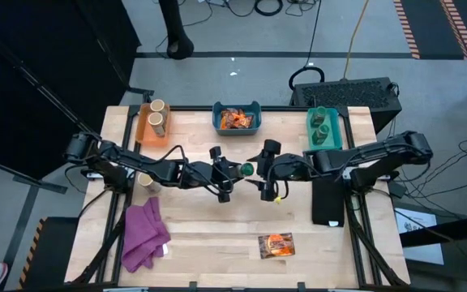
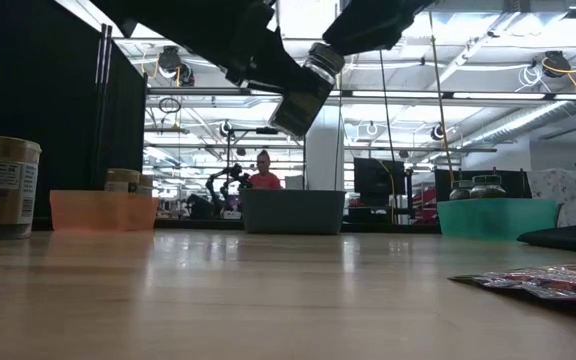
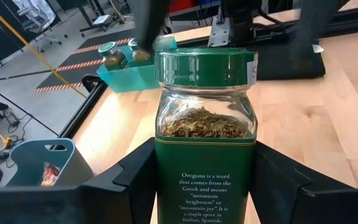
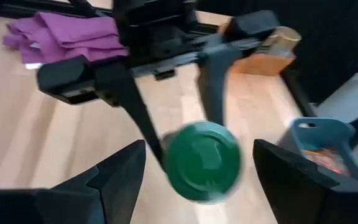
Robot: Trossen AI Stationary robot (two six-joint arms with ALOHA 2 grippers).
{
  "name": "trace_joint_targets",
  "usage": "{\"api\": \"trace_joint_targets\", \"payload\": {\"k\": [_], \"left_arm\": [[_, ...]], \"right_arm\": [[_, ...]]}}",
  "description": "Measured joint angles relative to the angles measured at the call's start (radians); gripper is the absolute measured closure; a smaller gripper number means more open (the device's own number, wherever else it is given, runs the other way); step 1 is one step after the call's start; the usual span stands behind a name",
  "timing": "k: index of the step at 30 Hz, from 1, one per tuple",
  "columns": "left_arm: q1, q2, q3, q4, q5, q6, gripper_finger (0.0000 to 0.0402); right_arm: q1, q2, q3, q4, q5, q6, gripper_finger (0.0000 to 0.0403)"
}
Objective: Sort spices by type
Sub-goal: Put the green seasoning bottle into the light blue bin
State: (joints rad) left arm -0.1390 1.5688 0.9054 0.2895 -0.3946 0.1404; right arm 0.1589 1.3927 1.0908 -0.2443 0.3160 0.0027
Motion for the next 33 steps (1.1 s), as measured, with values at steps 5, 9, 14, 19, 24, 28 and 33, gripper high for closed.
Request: {"api": "trace_joint_targets", "payload": {"k": [5,9,14,19,24,28,33], "left_arm": [[-0.001,0.0,0.0,0.026,0.004,0.022,0.0199],[-0.005,0.0,0.0,0.039,0.019,0.024,0.0199],[-0.005,0.0,0.0,0.04,0.019,0.024,0.0199],[-0.005,0.0,0.0,0.037,0.021,0.024,0.0199],[-0.005,0.0,0.0,0.037,0.024,0.024,0.0199],[-0.006,0.0,0.0,0.034,0.031,0.009,0.0193],[-0.005,-0.001,0.0,0.046,0.025,-0.002,0.0117]], "right_arm": [[-0.011,0.049,0.025,-0.044,0.008,0.018,0.0121],[-0.015,0.066,0.024,-0.046,0.007,-0.023,0.0112],[-0.014,0.065,0.024,-0.044,0.002,-0.033,0.0115],[-0.014,0.059,0.024,-0.044,-0.004,-0.033,0.014],[-0.014,0.059,0.024,-0.045,-0.005,-0.025,0.019],[-0.014,0.059,0.024,-0.048,-0.011,-0.015,0.024],[-0.017,0.059,0.024,-0.051,-0.008,0.018,0.024]]}}
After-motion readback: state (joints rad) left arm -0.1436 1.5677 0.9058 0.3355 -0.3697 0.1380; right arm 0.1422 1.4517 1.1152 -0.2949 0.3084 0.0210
